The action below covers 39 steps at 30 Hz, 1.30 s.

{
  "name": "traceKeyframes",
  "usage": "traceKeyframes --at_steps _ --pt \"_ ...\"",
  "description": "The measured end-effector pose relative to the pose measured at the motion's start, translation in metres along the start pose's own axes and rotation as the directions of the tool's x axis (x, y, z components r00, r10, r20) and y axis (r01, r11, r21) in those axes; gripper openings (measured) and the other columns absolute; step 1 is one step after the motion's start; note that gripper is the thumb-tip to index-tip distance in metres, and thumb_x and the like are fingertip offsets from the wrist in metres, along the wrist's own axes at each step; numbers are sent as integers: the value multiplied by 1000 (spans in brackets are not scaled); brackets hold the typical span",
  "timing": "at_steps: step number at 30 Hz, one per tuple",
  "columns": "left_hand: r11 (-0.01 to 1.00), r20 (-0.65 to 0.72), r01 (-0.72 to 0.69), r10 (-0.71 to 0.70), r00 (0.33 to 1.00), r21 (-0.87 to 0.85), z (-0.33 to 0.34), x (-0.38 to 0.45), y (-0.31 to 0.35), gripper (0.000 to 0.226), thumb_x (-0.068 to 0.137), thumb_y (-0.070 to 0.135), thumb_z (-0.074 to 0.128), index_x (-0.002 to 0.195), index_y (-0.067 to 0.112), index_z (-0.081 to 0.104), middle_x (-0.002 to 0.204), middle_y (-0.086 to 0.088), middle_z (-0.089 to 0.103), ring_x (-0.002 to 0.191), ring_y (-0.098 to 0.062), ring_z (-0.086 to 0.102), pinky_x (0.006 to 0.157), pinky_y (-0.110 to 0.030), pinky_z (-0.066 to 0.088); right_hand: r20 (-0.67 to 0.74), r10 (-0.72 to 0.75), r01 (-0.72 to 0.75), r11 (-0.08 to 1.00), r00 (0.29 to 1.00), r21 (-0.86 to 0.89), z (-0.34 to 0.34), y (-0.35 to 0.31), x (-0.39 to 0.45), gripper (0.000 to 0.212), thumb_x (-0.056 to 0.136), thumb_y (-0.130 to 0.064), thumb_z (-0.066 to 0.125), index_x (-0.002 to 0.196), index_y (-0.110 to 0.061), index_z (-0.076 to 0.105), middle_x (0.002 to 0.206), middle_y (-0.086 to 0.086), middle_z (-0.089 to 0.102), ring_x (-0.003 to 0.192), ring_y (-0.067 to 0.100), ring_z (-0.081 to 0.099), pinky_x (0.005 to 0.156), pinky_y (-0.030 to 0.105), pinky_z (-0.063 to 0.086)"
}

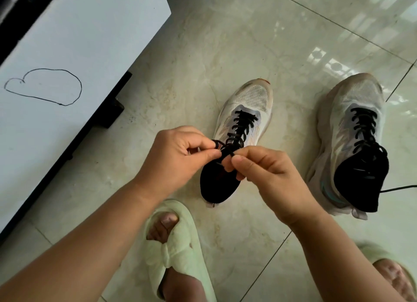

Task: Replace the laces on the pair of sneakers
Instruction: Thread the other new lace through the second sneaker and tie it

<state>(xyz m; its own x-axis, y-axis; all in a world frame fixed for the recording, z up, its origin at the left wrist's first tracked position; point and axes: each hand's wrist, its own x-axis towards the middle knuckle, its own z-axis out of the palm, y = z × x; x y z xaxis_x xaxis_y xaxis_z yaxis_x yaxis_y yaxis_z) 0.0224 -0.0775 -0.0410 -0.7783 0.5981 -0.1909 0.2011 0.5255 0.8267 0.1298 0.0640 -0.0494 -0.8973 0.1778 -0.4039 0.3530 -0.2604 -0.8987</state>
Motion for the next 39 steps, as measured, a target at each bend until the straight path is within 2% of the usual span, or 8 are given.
traceKeyframes --at_steps 7,12,17,20,23,30,35,39 --pt "992 84 18 -28 996 124 13 -21 -11 13 80 2 69 91 7 74 78 0 61 64 -6 59 62 -23 50 -252 -91 -5 934 963 -356 20 12 -3 26 73 -1 74 70 -27 74 62 -24 63 68 -3 59 64 5 42" --pt "994 1 62 -62 998 87 22 -32 -11 13 71 2 77 75 13 72 67 3 64 60 -8 61 58 -25 51 -311 -161 -17 865 937 -501 26 26 -4 32 73 0 70 71 -26 51 58 -16 54 59 -1 54 48 10 41" --pt "996 20 76 -77 997 54 24 -30 -12 34 73 8 77 89 28 54 65 9 63 59 -1 61 57 -16 51 -191 -335 128 734 923 -667 24 31 -6 8 74 2 65 75 -6 64 63 2 61 58 19 56 52 32 47" --pt "993 74 -41 33 997 109 22 -31 -12 31 76 4 73 104 12 64 75 5 69 70 -5 64 67 -20 53 -85 -368 173 612 926 -772 27 35 -7 11 75 -4 56 70 -1 65 65 8 62 61 29 55 51 41 49" --pt "976 83 -142 130 988 166 24 -30 -15 11 77 5 68 87 3 72 76 -4 68 69 -13 64 66 -25 52 -14 -378 212 549 926 -809 25 37 -11 18 76 -8 51 71 -1 66 71 8 64 64 30 56 54 40 50" --pt "860 115 -243 215 970 449 33 -26 -18 8 73 21 71 74 15 76 61 -2 53 61 -25 51 55 -35 43 -237 -394 198 793 888 -577 6 41 -25 17 76 -4 68 91 -12 66 93 -6 54 66 1 52 62 6 40" --pt "844 118 -152 106 987 515 38 -20 -14 12 60 15 85 65 19 75 53 0 57 53 -26 55 52 -32 43 -334 63 -222 859 941 -461 -8 51 -35 18 75 -33 73 86 -31 59 73 -15 61 50 5 50 48 15 39" --pt "825 109 -99 46 993 556 41 -19 -9 17 57 16 86 56 21 70 51 2 58 45 -23 55 46 -24 35 -260 92 -195 893 961 -407 -12 49 -44 11 80 -21 70 70 -22 66 57 -3 62 43 8 54 48 24 46"
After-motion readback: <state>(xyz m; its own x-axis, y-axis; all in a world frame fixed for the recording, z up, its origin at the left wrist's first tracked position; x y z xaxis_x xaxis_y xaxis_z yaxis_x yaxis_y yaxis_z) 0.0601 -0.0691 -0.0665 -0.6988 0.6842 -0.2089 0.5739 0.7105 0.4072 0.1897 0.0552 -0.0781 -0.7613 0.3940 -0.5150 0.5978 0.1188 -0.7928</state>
